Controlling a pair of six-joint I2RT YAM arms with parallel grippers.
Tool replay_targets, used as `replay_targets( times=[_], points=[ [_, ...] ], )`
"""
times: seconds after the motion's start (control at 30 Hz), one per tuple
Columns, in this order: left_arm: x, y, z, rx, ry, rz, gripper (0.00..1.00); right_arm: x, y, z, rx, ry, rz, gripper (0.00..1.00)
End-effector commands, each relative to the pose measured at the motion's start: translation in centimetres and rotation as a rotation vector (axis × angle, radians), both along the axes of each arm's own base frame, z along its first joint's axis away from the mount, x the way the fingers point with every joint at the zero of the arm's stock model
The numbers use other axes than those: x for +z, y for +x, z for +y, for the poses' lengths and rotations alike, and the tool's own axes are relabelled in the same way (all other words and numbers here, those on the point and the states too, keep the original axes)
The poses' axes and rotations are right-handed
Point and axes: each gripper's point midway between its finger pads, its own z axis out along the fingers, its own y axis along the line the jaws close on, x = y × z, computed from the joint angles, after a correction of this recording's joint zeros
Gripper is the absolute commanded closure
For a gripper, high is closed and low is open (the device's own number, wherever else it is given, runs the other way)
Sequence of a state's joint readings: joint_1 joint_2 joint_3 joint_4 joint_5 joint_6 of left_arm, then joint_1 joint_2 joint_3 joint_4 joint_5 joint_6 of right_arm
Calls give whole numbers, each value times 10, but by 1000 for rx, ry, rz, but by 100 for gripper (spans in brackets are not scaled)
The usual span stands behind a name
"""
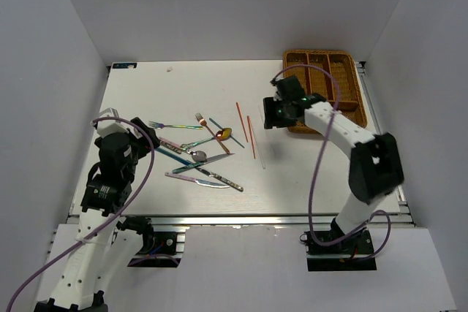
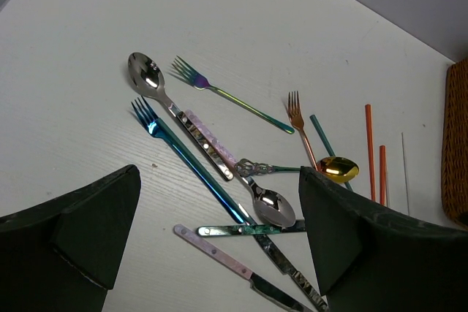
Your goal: Sort the eating utensils into containers
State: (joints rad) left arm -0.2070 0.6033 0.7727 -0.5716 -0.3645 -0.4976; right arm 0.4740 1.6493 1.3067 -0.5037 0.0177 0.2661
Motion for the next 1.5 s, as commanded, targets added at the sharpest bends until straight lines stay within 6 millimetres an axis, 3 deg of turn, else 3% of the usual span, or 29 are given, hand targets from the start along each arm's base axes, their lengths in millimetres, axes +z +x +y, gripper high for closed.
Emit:
replay_targets(
  times=[0.0, 0.1, 0.23, 0.6, 0.67, 0.8, 0.9, 1.0, 1.17, 1.27, 1.3, 1.47],
  points=[
    [0, 0, -3, -18, -4, -9, 2, -4, 21, 11, 38, -94, -23, 43],
    [-2, 1, -4, -23, -2, 3, 2, -41, 33, 15, 46, -187, 44, 50],
    [-4, 4, -6, -34, 0, 12, 2, -64, 34, 16, 42, -227, 64, 51],
    [-8, 6, -10, -53, -1, 29, 2, -126, 12, 8, 65, -254, 178, 63],
    [-8, 6, -10, -53, -2, 26, 2, -136, 6, 4, 52, -260, 206, 68],
    [-10, 7, -11, -59, 0, 36, 2, -136, -2, 5, 53, -247, 225, 94],
    [-9, 7, -11, -58, 0, 34, 2, -124, -2, 8, 52, -220, 204, 100],
    [-7, 6, -10, -55, -1, 25, 2, -94, 6, 22, 74, -122, 139, 100],
    [-8, 6, -10, -53, 0, 27, 2, -15, 35, 33, 57, 69, 20, 100],
    [-6, 5, -10, -55, -2, 22, 2, 18, 64, 14, -6, 144, -36, 100],
    [-6, 5, -11, -61, -2, 20, 2, 32, 84, -3, -54, 155, -75, 100],
    [-4, 4, -15, -85, -9, 7, 2, 57, 152, -40, -168, 144, -197, 100]
  ],
)
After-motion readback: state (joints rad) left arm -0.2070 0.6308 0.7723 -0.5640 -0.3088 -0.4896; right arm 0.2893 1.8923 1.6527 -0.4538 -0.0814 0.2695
